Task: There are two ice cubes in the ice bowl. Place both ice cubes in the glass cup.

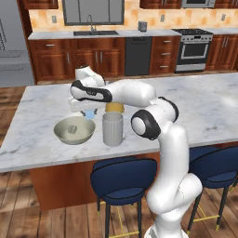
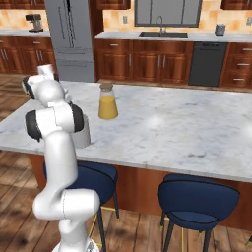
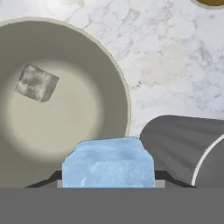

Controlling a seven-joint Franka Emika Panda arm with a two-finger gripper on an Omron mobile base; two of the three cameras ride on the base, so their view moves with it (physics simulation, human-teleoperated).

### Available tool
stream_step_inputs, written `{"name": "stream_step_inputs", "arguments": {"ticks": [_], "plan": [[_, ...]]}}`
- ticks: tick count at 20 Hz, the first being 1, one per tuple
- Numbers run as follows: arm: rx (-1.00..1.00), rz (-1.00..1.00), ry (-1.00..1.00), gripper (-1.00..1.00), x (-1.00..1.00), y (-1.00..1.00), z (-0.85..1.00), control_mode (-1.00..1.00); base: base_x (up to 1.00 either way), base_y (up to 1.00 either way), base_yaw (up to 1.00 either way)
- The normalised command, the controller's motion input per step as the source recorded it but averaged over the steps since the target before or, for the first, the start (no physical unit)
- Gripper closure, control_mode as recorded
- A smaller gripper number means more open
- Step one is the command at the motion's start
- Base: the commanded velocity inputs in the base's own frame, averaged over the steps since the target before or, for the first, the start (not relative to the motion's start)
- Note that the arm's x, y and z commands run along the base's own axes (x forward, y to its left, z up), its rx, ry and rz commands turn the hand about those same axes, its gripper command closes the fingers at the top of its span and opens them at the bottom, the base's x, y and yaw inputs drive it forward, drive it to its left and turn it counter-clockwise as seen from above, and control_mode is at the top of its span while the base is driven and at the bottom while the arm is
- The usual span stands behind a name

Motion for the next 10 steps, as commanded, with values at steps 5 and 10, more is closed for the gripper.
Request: {"name": "stream_step_inputs", "arguments": {"ticks": [5,10], "plan": [[0.01,-0.01,0.0,1.0,-0.12,-0.6,0.65,-1.0,0.0,0.0,0.0],[0.0,-0.01,0.0,1.0,-0.03,-0.09,0.0,-1.0,0.0,0.0,0.0]]}}
